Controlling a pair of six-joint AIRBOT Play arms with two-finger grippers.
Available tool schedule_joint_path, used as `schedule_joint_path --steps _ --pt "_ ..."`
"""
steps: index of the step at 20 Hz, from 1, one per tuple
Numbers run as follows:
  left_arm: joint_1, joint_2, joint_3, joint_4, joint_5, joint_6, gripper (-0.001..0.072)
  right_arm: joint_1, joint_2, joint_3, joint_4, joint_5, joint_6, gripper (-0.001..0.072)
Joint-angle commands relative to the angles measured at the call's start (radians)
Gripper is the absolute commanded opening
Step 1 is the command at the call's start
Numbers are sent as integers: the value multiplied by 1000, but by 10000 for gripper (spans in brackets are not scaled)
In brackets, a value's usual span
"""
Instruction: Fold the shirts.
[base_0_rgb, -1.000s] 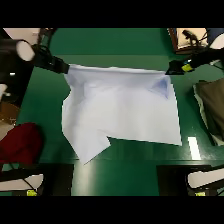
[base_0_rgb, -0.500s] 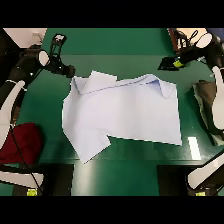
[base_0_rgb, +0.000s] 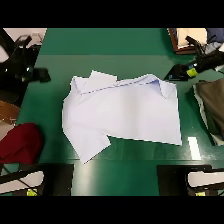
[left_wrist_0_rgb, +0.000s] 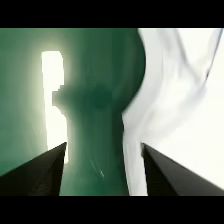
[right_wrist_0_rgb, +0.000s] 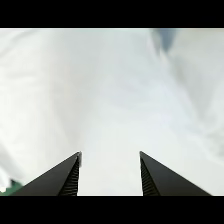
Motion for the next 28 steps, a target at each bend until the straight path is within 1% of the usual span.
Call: schedule_joint_path --steps 1,4,7,11,15,16,17,18,19,20,21,22,26,28 --pt "42 132 -293 -107 -77 29 535 -19 142 -231 97 -13 -55 434" --pt "42 184 -530 -216 -32 29 535 -19 224 -353 116 -18 -62 434" --pt "42 190 -666 -277 -5 29 535 -19 286 -427 114 -24 -63 434" --pt "42 190 -742 -303 59 28 535 -19 336 -453 111 -29 -63 434" --pt "42 190 -742 -408 139 29 533 -20 357 -453 105 -40 -63 434" --pt "42 190 -742 -422 156 29 504 -23 360 -455 95 -35 -63 434" --pt "42 190 -742 -430 160 29 270 -30 361 -455 79 -21 -62 434" --pt "42 190 -742 -435 161 29 137 -45 361 -457 63 3 -62 434" --pt "42 190 -741 -435 161 30 120 -68 365 -470 51 19 -61 434" --pt "42 192 -737 -434 160 32 45 -100 375 -499 51 25 -61 434" --pt "42 195 -727 -435 156 53 31 -141 390 -544 49 24 -61 434" --pt "42 203 -714 -434 154 56 30 -186 408 -593 33 23 -61 433" --pt "42 263 -665 -435 159 82 30 -397 480 -817 -193 21 -23 427" --pt "42 273 -650 -435 157 82 31 -517 485 -909 -207 18 -24 428"
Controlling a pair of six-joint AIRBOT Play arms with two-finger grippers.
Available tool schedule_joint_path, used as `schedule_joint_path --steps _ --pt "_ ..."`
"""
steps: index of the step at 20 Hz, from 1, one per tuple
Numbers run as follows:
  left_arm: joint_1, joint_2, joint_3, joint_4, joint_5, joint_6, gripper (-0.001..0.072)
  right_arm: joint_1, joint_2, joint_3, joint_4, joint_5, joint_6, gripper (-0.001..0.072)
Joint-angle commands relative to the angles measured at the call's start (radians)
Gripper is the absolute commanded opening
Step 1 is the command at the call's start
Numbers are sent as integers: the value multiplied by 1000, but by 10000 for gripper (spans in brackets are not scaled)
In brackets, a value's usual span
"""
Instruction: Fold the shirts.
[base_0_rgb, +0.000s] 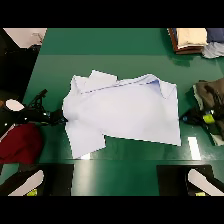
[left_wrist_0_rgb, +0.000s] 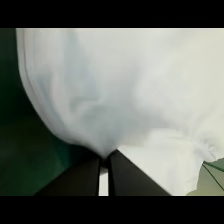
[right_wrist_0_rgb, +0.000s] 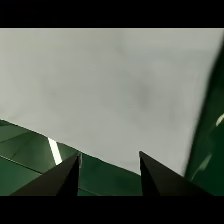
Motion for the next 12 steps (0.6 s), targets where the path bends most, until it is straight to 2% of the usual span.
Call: schedule_joint_path --steps 1,4,10,12 --pt "0 23 27 -4 0 13 31 -196 17 -169 -93 -5 8 427" --pt "0 23 27 -4 4 13 31 -242 -35 -241 -87 -34 -11 427" --pt "0 23 27 -3 3 21 31 -126 -119 -254 -86 -70 -11 423" --pt "0 23 27 -3 2 31 32 -73 -131 -253 -85 -78 -11 306"
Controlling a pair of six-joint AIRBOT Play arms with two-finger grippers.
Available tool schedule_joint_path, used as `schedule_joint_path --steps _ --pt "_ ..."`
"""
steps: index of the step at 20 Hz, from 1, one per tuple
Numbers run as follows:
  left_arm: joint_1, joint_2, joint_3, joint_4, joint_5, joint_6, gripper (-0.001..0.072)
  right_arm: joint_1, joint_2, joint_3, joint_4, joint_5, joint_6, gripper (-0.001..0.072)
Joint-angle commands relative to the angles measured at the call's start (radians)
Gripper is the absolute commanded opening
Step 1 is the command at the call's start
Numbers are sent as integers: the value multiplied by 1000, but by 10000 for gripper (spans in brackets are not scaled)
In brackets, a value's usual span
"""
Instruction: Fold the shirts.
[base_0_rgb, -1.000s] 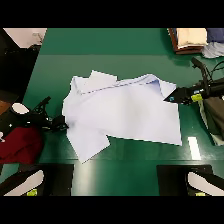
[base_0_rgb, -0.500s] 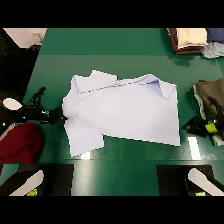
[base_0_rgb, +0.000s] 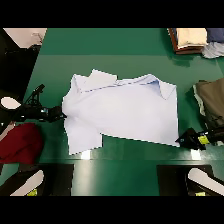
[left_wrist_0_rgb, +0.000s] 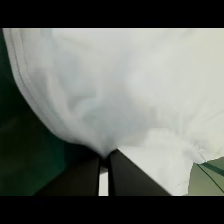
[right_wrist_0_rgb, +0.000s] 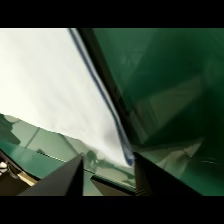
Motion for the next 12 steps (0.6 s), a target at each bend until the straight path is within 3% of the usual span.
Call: schedule_joint_path --steps 1,2,4,9,12 --pt "0 1 1 0 -4 12 31 80 -25 -8 -13 -48 -2 291" --pt "0 1 1 0 -4 12 31 100 -24 -7 -13 -54 -2 161" --pt "0 2 10 0 -8 11 30 124 3 -7 -13 -69 -2 33" --pt "0 132 180 2 -3 11 30 139 196 127 -3 -60 31 20" --pt "0 225 415 0 -4 10 31 139 303 371 139 -54 32 20"
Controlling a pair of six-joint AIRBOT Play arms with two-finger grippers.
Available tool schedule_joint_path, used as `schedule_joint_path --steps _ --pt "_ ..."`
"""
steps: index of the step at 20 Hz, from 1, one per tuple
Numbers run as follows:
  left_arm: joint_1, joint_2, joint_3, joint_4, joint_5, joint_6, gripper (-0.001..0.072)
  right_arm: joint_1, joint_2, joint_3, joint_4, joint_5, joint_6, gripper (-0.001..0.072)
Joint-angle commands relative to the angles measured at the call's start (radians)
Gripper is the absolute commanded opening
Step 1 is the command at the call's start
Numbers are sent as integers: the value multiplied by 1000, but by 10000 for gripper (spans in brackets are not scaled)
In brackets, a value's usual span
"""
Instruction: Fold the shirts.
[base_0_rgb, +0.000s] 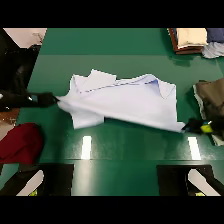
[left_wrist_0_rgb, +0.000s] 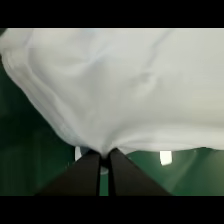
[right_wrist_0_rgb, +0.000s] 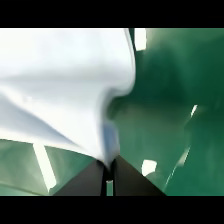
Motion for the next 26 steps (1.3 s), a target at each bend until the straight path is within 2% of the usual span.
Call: schedule_joint_path --steps 1,6,10,13,15,19,22,26 --pt "2 95 262 1 8 1 31 5 117 270 154 8 12 19" --pt "2 125 801 1 26 1 32 4 162 853 182 -48 40 19" --pt "2 125 1132 1 77 1 31 4 133 1238 181 -55 41 19" --pt "2 126 1294 1 77 -34 31 4 91 1429 149 -26 78 20" --pt "2 126 1357 1 67 -55 31 4 96 1448 101 -8 92 19" --pt "2 123 1265 6 -19 -82 31 -2 161 1233 35 -17 92 19" --pt "2 121 986 6 -76 -82 31 9 103 1140 28 46 92 19" --pt "2 33 594 6 -106 -77 31 111 -85 1086 6 157 93 19"
